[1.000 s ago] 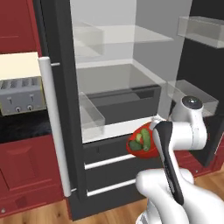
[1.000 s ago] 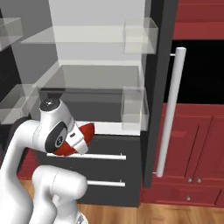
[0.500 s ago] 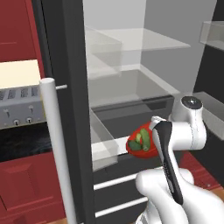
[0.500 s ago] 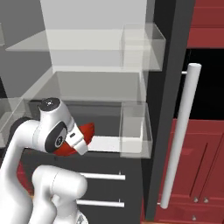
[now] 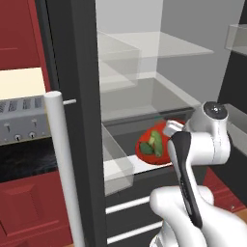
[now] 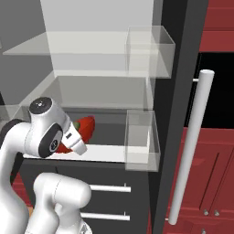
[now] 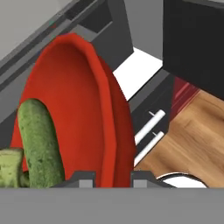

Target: Place the bowl with the broccoli and cucumber on the second highest shelf of the fridge. Place the bowl with the chicken drumsticks on the top shelf of the fridge.

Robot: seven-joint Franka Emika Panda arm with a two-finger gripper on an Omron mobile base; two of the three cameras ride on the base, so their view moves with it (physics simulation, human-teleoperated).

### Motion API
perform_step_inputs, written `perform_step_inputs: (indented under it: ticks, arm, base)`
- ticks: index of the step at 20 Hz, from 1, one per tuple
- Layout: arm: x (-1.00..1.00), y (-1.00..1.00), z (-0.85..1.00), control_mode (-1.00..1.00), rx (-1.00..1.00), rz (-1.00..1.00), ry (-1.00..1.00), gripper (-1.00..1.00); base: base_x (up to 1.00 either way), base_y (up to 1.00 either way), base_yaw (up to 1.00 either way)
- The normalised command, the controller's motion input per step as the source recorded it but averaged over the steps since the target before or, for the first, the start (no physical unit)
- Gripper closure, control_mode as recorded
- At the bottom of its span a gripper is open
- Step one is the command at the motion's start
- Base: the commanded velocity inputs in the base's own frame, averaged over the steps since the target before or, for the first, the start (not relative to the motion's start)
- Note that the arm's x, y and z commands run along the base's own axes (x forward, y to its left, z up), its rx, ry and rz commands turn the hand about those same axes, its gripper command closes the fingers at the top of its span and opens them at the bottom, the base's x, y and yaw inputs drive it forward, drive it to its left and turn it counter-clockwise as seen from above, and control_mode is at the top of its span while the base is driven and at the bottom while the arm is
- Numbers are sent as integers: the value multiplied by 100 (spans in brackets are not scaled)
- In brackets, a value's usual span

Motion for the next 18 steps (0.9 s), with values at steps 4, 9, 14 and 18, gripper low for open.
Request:
perform_step_inputs:
  ticks: [4,9,14,18]
  arm:
    - [1,7,94,-100,10,-8,-21,100]
    - [18,0,46,-100,32,-9,-8,100]
    - [69,23,22,-100,18,-13,-14,100]
    - [100,12,0,-100,0,-13,-2,100]
  base:
    - [0,0,0]
    - [0,0,0]
    - [0,0,0]
    - [0,0,0]
